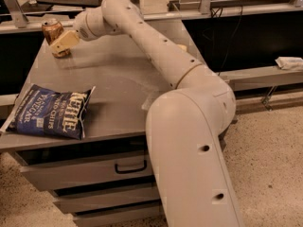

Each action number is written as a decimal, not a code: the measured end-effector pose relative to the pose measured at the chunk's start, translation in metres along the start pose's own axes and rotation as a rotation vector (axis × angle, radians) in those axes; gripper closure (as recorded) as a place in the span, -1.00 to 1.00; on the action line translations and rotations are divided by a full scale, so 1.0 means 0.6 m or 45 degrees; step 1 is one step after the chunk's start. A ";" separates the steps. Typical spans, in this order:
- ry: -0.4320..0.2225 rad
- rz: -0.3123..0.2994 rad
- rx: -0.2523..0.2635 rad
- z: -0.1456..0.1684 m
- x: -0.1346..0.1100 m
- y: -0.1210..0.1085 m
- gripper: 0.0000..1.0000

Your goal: Knock orange can over

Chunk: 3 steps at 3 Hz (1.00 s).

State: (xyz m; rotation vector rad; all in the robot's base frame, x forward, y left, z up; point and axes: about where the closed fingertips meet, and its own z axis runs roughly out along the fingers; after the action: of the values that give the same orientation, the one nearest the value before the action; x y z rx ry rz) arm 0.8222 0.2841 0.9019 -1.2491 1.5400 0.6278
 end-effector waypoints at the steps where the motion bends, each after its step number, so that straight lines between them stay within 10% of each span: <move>1: -0.033 0.046 -0.033 0.037 -0.015 0.015 -1.00; 3: -0.088 0.127 -0.068 0.085 -0.029 0.030 -0.20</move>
Offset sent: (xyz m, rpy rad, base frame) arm 0.0070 0.0647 0.0001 0.1096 0.0838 0.0357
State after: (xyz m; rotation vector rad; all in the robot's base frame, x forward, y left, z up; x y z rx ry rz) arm 0.8240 0.3404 0.8964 -1.1834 1.5443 0.7736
